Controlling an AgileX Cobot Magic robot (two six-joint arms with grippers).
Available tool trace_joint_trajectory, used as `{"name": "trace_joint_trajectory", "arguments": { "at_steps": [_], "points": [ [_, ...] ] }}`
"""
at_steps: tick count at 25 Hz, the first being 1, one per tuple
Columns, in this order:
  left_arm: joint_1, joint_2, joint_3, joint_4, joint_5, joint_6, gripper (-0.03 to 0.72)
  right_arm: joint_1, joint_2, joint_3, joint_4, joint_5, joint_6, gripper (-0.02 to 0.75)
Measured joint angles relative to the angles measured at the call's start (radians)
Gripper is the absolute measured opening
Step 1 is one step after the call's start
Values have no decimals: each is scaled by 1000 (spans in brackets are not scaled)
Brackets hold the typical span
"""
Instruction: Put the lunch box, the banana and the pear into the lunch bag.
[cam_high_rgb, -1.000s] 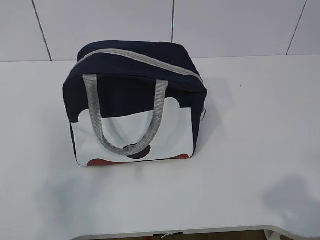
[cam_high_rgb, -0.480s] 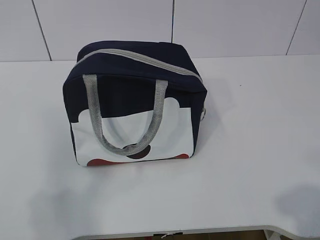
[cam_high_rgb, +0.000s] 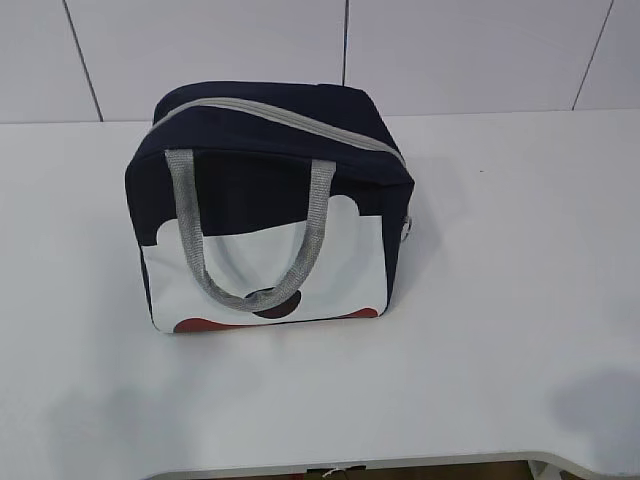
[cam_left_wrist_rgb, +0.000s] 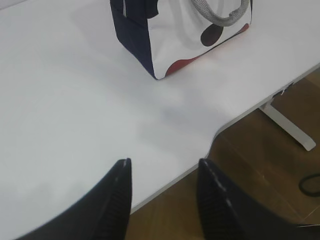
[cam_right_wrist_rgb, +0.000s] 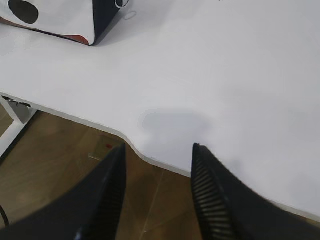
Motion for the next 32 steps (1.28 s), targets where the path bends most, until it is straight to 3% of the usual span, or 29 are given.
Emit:
{"name": "trace_joint_trajectory", "arguments": {
  "at_steps": [32],
  "points": [
    [0,0,0,2,3,0,257,0,0,0,-16,-3,8,369]
  ]
}}
